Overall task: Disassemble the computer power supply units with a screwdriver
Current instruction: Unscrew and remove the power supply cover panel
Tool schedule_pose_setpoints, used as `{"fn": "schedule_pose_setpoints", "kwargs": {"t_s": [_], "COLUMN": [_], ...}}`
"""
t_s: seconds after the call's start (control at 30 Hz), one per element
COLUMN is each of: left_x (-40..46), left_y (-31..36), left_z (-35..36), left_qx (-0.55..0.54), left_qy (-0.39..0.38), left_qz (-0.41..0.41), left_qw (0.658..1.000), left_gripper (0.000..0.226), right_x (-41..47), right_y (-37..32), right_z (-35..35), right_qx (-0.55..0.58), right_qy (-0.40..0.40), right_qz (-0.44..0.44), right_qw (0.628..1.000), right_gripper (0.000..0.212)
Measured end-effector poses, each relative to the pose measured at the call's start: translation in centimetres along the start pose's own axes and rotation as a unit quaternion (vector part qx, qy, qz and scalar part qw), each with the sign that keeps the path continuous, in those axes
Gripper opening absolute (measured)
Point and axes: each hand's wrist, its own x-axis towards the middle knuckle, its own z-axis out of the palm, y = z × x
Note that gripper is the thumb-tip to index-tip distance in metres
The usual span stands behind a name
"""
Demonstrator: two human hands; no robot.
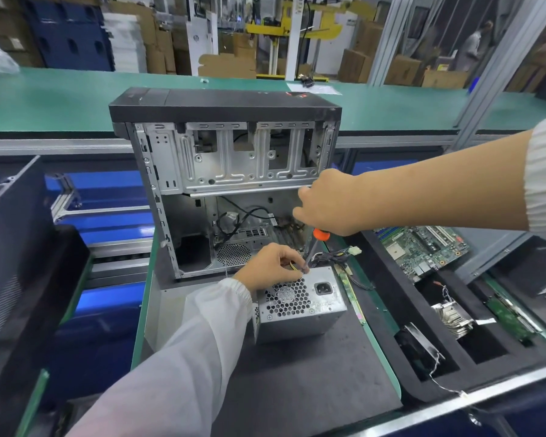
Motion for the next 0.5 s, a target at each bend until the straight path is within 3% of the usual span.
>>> {"fn": "schedule_pose_setpoints", "kwargs": {"t_s": [0.17, 0.27, 0.5], "left_x": [0.3, 0.4, 0.0], "left_y": [-0.3, -0.3, 0.3], "left_z": [0.4, 0.4, 0.5], "left_qx": [0.038, 0.054, 0.118], "left_qy": [0.059, 0.068, 0.065], "left_qz": [0.021, 0.017, 0.022], "left_qw": [0.997, 0.996, 0.991], "left_gripper": [0.007, 0.006, 0.016], "right_x": [-0.2, -0.6, -1.7], "right_y": [-0.1, 0.2, 1.1], "right_z": [0.8, 1.2, 2.6], "right_qx": [0.026, 0.046, 0.076], "right_qy": [-0.067, -0.078, -0.021], "right_qz": [-0.016, -0.011, 0.025], "right_qw": [0.997, 0.996, 0.997], "right_gripper": [0.011, 0.019, 0.029]}}
